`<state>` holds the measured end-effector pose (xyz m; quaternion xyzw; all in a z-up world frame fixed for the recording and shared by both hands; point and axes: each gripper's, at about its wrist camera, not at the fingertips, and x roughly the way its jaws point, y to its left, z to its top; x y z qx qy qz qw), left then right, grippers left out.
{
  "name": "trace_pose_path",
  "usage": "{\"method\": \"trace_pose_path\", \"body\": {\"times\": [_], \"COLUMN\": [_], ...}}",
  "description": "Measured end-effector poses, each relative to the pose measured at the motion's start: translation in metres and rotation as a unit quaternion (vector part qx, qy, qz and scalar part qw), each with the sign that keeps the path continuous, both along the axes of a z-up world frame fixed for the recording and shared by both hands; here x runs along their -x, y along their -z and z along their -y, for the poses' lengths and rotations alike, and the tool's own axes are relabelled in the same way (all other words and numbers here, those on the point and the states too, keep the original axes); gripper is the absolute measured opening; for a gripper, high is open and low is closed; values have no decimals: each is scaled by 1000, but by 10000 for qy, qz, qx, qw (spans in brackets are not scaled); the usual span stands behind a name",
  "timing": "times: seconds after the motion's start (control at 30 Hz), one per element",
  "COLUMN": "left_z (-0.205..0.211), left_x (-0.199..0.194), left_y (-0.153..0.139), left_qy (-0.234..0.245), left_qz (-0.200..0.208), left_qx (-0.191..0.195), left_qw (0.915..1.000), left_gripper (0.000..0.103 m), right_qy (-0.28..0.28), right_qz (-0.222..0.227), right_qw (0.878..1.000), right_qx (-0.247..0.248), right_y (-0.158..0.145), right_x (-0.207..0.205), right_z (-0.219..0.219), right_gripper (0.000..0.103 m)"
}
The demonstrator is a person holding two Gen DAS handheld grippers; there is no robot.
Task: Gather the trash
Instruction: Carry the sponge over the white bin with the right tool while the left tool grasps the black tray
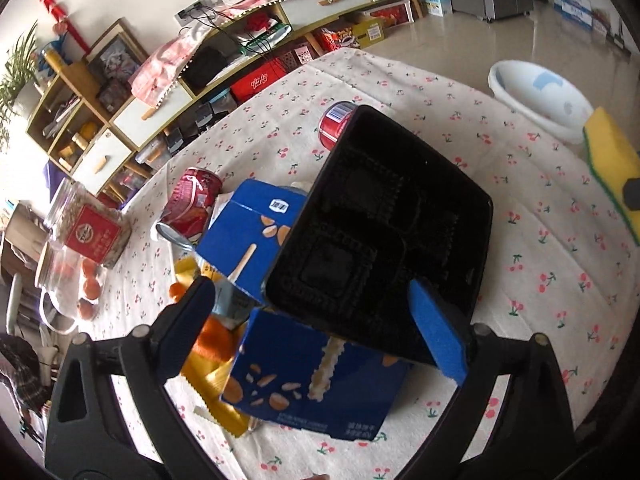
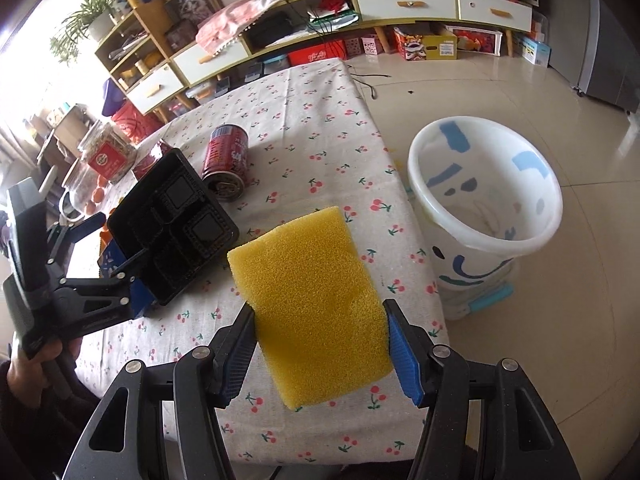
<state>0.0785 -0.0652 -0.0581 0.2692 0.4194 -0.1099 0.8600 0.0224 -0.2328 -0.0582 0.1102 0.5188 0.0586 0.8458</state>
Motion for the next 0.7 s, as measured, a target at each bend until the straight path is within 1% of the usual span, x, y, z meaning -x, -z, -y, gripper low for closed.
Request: {"method": "trace_pose_path", "body": {"times": [0.07, 0.1, 0.17, 0.2, 0.23, 0.3, 0.47, 0.53, 0.7], "left_z": [4, 6, 11, 12, 13, 13, 4, 3, 2], "left_x": [-3, -3, -2, -1, -2, -2, -3, -2, -1], "left_y": [3, 5, 8, 8, 9, 6, -5, -9, -26], "left_qy": [42, 68, 138, 167, 173, 134, -112, -150, -217], "left_qz": [-36, -38, -34, -53, -69, -137, -350, -404, -403], "left_qx": [-123, -193, -294, -304, -290, -143, 563, 728, 1165], "left_qw": [9999, 9998, 9995, 9994, 9994, 9997, 9977, 9964, 9921], "left_gripper": [86, 83, 69, 64, 62, 62, 61, 61, 61], "right_qy": [31, 50, 73, 87, 106, 154, 313, 347, 618], "right_qz": [7, 1, -16, -20, -19, -10, 18, 21, 148], "right_qw": [10000, 10000, 10000, 10000, 9999, 9999, 9995, 9992, 9980], "right_qx": [-4, -7, -9, -10, -14, -27, -106, -177, 64], "right_y": [1, 1, 2, 3, 3, 3, 1, -3, -26], "right_x": [1, 1, 1, 1, 2, 3, 3, 0, -16], "right_z": [3, 5, 7, 8, 10, 13, 25, 31, 56], "right_gripper": [62, 62, 62, 62, 62, 62, 62, 62, 62]}}
